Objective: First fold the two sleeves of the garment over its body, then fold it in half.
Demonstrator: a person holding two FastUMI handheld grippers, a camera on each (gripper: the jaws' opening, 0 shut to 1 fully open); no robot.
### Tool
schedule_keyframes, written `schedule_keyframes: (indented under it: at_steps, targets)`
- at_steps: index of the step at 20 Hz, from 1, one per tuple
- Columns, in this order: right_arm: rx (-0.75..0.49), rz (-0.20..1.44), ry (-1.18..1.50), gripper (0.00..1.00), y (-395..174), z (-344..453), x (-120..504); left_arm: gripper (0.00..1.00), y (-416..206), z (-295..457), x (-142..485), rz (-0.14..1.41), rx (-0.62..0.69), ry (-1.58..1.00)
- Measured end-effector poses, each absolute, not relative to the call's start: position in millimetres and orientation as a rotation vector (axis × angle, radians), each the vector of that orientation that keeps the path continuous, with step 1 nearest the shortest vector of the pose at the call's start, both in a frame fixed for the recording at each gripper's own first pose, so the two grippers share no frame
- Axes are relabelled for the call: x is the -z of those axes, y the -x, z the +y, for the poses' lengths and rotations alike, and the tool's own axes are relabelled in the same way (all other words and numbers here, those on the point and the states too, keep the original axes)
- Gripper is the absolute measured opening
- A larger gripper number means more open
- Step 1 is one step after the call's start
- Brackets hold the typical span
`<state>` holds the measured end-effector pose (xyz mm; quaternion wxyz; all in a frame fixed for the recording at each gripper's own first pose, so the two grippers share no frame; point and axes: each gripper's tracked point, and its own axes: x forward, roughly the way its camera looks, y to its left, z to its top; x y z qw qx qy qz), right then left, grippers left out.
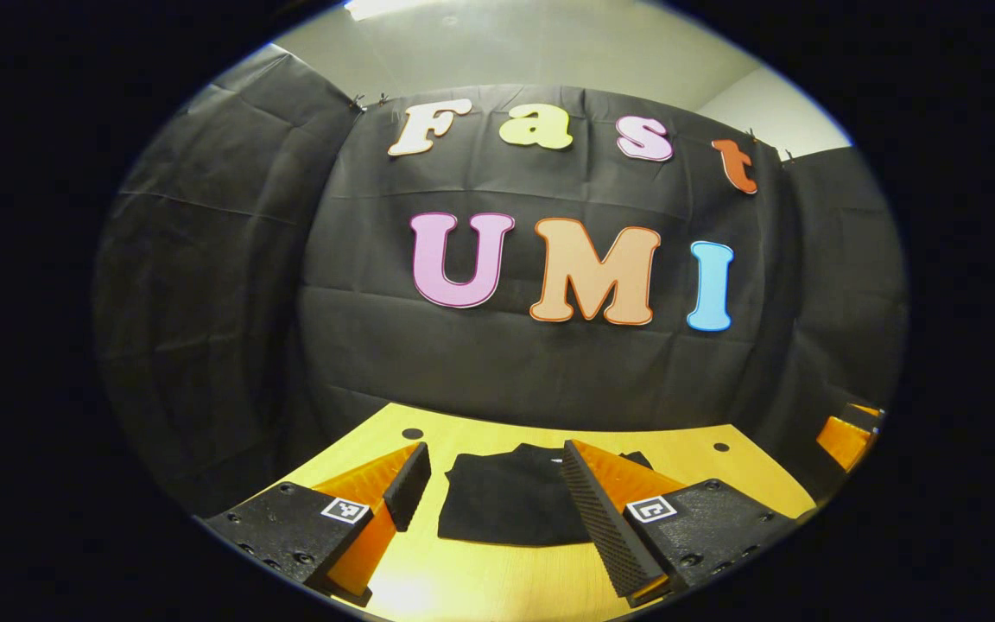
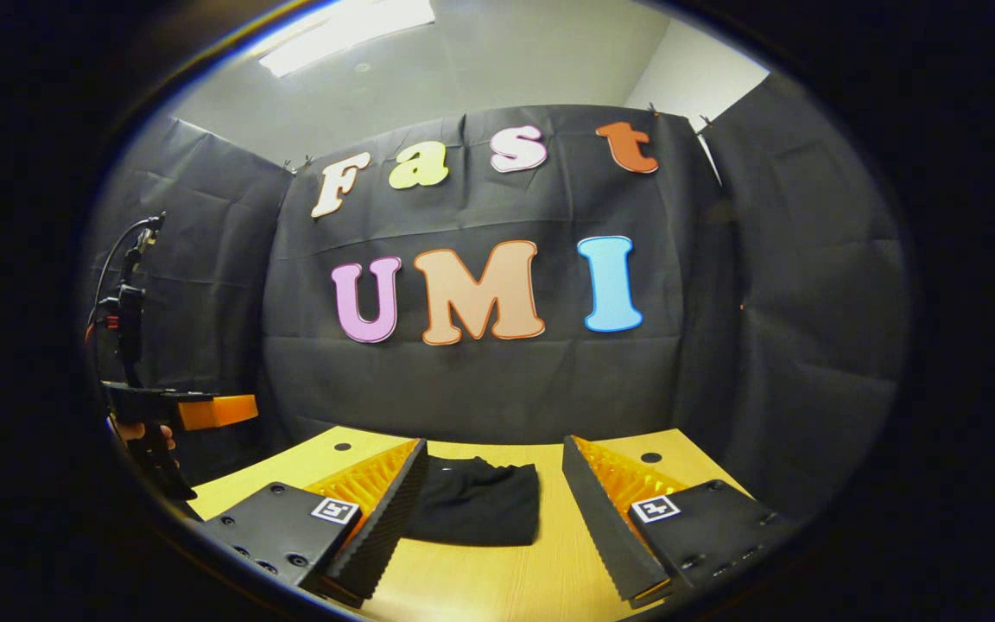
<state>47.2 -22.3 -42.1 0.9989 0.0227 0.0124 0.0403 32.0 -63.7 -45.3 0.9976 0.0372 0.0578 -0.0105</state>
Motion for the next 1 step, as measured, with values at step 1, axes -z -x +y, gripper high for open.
schedule_keyframes:
  at_steps: [1]
  targets:
    - [-0.081,0.030,-0.068,0.99,-42.9,-22.7,44.6,0.92,-28.9,-64.4,46.9,0.116,0.025,-0.082]
